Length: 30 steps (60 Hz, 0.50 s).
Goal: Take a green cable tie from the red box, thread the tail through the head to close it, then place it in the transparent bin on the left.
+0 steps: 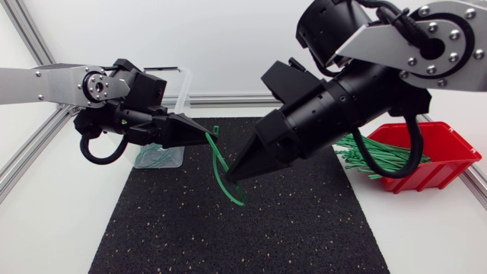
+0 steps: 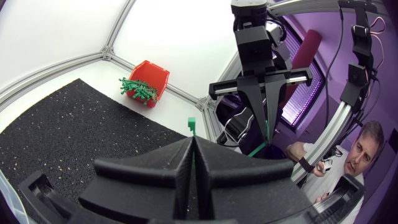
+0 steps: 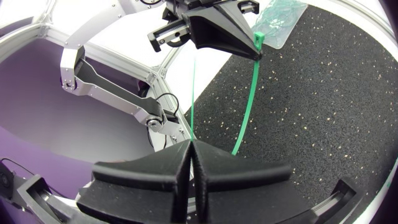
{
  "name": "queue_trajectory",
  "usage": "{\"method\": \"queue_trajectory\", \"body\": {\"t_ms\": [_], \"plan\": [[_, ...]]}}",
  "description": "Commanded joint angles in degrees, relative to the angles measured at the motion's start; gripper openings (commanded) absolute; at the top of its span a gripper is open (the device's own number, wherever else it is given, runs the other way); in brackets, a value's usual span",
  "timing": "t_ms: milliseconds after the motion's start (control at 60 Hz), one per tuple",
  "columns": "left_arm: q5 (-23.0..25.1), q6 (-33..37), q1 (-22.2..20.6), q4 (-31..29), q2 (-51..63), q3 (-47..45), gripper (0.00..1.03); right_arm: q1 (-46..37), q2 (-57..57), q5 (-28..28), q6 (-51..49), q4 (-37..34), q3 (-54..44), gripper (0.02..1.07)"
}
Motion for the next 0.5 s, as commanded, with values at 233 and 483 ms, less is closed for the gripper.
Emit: {"method": "queue_trajectory", "body": {"t_ms": [233, 483], "plan": [[1.40, 0.99, 0.05, 2.33, 2.61, 1.46, 0.04, -3.04, 2.69, -4.83, 2.93, -1.85, 2.92, 0.07], [1.48, 0.11, -0.21, 2.33, 2.96, 2.25, 0.04, -4.10, 1.46, -5.10, 5.91, -2.64, 3.71, 0.07]]}}
